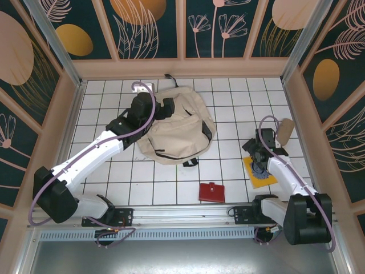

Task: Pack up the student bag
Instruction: Move the book to the middle-right of the table.

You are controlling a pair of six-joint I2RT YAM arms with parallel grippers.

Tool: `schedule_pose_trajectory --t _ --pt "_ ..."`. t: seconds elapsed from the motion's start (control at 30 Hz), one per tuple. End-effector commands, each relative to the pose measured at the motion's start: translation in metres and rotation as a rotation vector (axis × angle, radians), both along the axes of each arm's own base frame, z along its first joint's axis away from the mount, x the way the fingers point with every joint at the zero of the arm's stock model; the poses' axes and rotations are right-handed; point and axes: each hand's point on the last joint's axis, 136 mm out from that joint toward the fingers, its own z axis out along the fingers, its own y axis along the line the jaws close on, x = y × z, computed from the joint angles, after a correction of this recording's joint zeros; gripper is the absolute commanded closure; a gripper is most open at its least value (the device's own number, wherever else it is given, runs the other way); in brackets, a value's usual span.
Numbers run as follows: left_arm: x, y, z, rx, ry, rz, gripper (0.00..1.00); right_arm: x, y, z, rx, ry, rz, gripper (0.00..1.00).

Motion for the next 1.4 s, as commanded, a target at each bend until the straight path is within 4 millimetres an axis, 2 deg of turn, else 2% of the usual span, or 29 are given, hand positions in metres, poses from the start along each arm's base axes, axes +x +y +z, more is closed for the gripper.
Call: schedule_pose_trajectory --t 0.0,0.13,0.23,0.3,0.43,0.57,0.63,0.77,0.87,0.97,1.07,1.2,1.3,1.37 --pt "0.002 0.006 0.008 -0.006 -0.038 0.020 0.01 -0.017 0.017 -0.016 0.091 0.055 0.054 0.20" --pt "0.002 0.006 0.007 -0.008 -0.038 0.022 0.02 -0.028 0.047 -0.027 0.256 0.066 0.125 0.21" --pt "0.003 0.004 0.004 -0.014 -0.036 0.016 0.01 -0.031 0.054 -0.037 0.287 0.102 0.150 0.21" --pt "0.004 0.001 0.001 -0.018 -0.032 0.010 0.01 -0.024 0.059 -0.039 0.311 0.096 0.168 0.21" --pt "0.006 -0.003 -0.003 -0.020 -0.018 -0.002 0.02 0.014 0.074 -0.029 0.365 0.002 0.213 0.22" --pt "0.006 -0.007 -0.003 -0.028 -0.010 -0.016 0.01 0.061 0.077 -0.018 0.321 -0.047 0.234 0.22" --pt "0.005 -0.009 -0.001 -0.035 -0.013 -0.027 0.01 0.085 0.076 -0.017 0.301 -0.056 0.235 0.26" --pt "0.001 -0.012 0.016 -0.072 -0.038 -0.056 0.01 0.129 0.059 -0.015 0.246 -0.061 0.186 0.27" --pt "-0.003 -0.017 0.022 -0.104 -0.051 -0.088 0.01 0.152 0.043 -0.025 0.229 -0.029 0.154 0.27" --pt "-0.006 -0.016 0.022 -0.109 -0.050 -0.094 0.02 0.164 0.026 -0.034 0.182 0.004 0.126 0.28" --pt "-0.008 -0.015 0.021 -0.109 -0.049 -0.094 0.02 0.169 0.012 -0.035 0.111 0.031 0.114 0.28" --pt "-0.009 -0.019 0.020 -0.110 -0.048 -0.120 0.02 0.172 0.005 -0.005 0.060 -0.008 0.138 0.28" --pt "-0.009 -0.021 0.015 -0.112 -0.041 -0.131 0.01 0.159 -0.009 0.019 -0.031 -0.013 0.139 0.24" --pt "-0.009 -0.023 0.014 -0.116 -0.041 -0.138 0.01 0.143 -0.023 0.019 -0.087 0.021 0.111 0.18"
